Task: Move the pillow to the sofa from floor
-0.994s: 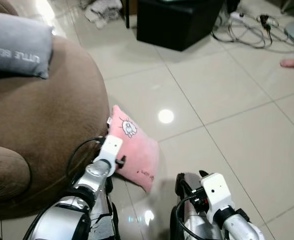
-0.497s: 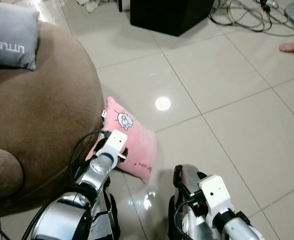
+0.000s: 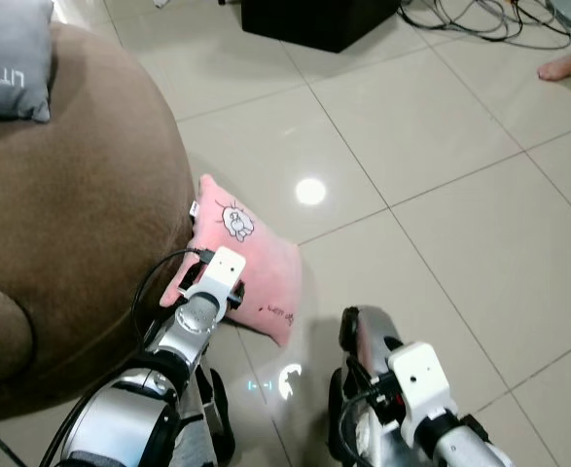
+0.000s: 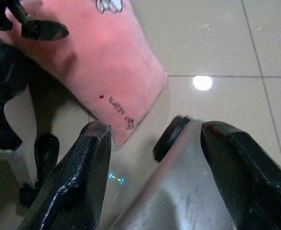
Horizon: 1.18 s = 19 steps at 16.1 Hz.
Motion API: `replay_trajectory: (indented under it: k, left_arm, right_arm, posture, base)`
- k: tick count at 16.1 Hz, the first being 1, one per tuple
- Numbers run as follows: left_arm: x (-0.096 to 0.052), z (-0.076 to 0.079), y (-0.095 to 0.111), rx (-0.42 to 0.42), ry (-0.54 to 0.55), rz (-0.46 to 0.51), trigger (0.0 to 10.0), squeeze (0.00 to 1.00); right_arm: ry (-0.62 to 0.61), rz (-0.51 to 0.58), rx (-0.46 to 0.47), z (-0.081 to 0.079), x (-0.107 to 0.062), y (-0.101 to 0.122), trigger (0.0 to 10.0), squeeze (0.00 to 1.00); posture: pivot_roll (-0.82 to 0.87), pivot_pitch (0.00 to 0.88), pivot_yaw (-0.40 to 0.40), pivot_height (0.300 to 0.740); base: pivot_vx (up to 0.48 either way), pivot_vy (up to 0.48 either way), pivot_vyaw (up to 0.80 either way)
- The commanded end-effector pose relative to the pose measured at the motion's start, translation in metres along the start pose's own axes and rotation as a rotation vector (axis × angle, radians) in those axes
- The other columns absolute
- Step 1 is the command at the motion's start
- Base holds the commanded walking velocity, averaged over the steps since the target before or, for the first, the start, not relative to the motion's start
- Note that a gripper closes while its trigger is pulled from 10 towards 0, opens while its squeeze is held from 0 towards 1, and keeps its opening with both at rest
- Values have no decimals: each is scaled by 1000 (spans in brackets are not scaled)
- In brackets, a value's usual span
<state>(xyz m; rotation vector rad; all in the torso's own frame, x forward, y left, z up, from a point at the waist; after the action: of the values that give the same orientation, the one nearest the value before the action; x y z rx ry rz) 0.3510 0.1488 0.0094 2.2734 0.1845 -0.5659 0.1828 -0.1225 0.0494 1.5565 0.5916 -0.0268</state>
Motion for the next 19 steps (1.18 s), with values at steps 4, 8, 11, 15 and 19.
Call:
replay_trajectory:
  k: [4, 8, 11, 15, 19]
  left_arm:
    - [-3, 7, -13, 59, 9, -56, 10000, 0]
    - [-3, -10, -14, 78, 147, -72, 10000, 0]
    - [-4, -19, -19, 138, 198, -115, 10000, 0]
    - [-4, -29, -22, 180, 214, -123, 10000, 0]
    - [-2, -42, -18, 55, 260, -120, 10000, 0]
  right_arm:
    - [11, -15, -9, -3, -9, -1, 10000, 0]
    - [25, -14, -13, -6, -17, 1, 10000, 0]
    - [41, -20, -22, -6, -17, 1, 10000, 0]
    - [61, 11, -24, -11, -22, 14, 10000, 0]
    - [65, 57, 17, -7, -21, 28, 10000, 0]
  posture:
    - [-218, 330, -61, 500]
    - [-239, 333, -69, 500]
    - [-250, 337, -72, 500]
    - [-289, 357, -87, 500]
    - [-292, 377, -103, 500]
  base:
    - [0, 0, 0]
    - [0, 0, 0]
    - [0, 0, 0]
    - [0, 0, 0]
    - [0, 0, 0]
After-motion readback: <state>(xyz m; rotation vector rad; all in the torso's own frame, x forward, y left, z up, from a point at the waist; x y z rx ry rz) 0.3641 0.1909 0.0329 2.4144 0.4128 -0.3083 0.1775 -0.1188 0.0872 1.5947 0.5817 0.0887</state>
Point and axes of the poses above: a point about 5 cm out from each wrist's last joint towards the gripper, its own x axis pointing out of the wrist towards the gripper, its own y axis along the axis of the wrist's last joint, z = x × y, the point moved 3 cm from there along x, pointing out of the wrist towards the gripper, and after that the axes turned 14 degrees about x, right-handed, at the moved point
